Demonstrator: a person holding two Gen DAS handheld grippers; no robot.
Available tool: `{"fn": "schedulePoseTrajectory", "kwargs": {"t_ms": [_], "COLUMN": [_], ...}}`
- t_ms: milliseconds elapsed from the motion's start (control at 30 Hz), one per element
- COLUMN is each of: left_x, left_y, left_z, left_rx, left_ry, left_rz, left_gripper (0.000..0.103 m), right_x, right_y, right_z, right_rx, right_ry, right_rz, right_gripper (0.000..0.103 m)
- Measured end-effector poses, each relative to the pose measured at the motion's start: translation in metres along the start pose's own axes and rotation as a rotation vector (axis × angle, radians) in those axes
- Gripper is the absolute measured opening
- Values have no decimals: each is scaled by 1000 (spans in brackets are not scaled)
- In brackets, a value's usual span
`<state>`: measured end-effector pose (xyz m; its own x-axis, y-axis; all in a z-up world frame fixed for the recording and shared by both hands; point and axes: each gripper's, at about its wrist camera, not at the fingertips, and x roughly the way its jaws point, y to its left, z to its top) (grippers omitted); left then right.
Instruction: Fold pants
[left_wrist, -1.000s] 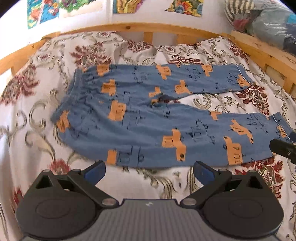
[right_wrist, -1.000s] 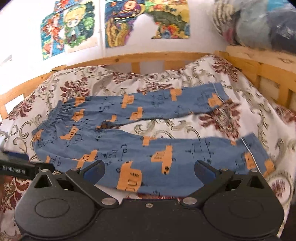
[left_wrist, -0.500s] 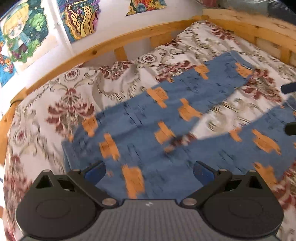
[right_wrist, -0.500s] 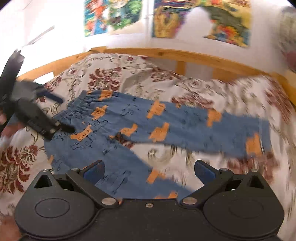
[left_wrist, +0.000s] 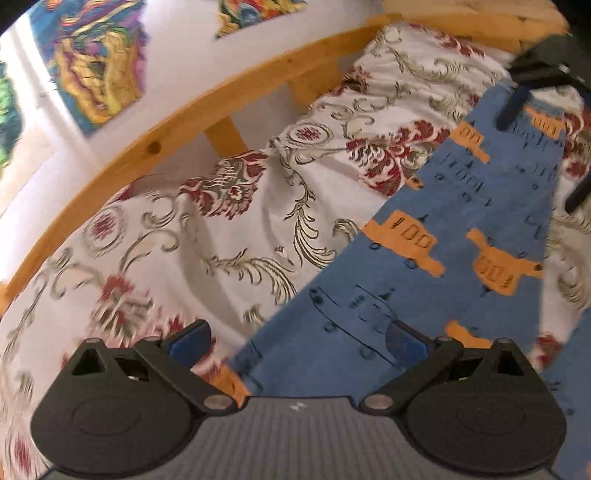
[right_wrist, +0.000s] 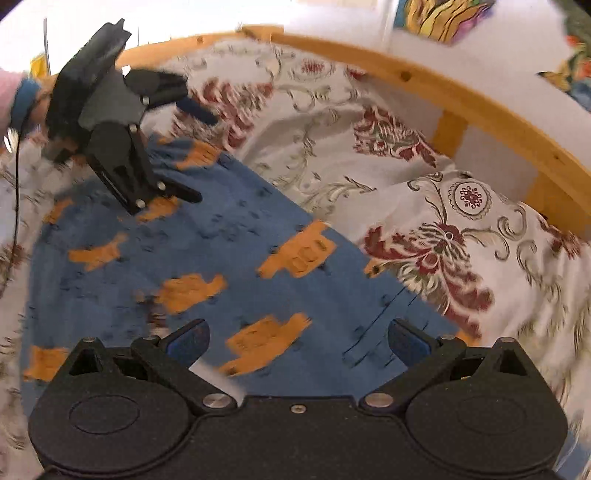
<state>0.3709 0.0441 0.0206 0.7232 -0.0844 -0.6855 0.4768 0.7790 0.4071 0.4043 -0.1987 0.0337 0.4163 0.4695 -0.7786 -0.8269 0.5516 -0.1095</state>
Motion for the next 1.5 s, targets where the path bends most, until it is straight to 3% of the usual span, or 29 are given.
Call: {"fn": "schedulePoseTrajectory", "kwargs": {"t_ms": [333, 433, 600, 700, 767, 900, 967, 1033, 1167, 1233, 1500], "left_x": [50, 55, 63, 66, 66, 67, 67, 67, 63, 61, 54], "left_y": [35, 33, 33, 32, 31, 31, 30, 28, 17, 15, 15], "left_z": [-2, -5, -3, -1, 0, 3, 4, 4, 0, -1, 2], "left_rx": [-60, -52, -30, -11, 5, 40, 48, 52, 96, 106, 89], "left_ry": [35, 37, 62, 71, 74, 87, 95, 102, 86, 81, 75], "left_rz": [-118, -128, -118, -109, -100, -75, -81, -99, -97, -91, -49], "left_gripper": [103, 102, 93, 83, 69, 53, 38, 23, 7, 4, 0], "right_x": [54, 68, 86, 88, 87, 85, 84, 84, 83, 82, 73], "right_y": [-45, -47, -51, -53, -56, -57, -54, -50, -47, -47, -39], "right_z": [45, 49, 48, 46, 46, 46, 46, 44, 40, 38, 30], "right_rx": [-54, -70, -89, -110, -118, -177, -207, -232, -243, -236, -229], "right_ry": [76, 100, 152, 164, 168, 189, 194, 195, 187, 181, 131], "right_rz": [-11, -10, 6, 15, 20, 9, -2, 1, 4, 8, -27], "right_gripper": [87, 84, 76, 73, 68, 52, 46, 35, 14, 4, 2]}}
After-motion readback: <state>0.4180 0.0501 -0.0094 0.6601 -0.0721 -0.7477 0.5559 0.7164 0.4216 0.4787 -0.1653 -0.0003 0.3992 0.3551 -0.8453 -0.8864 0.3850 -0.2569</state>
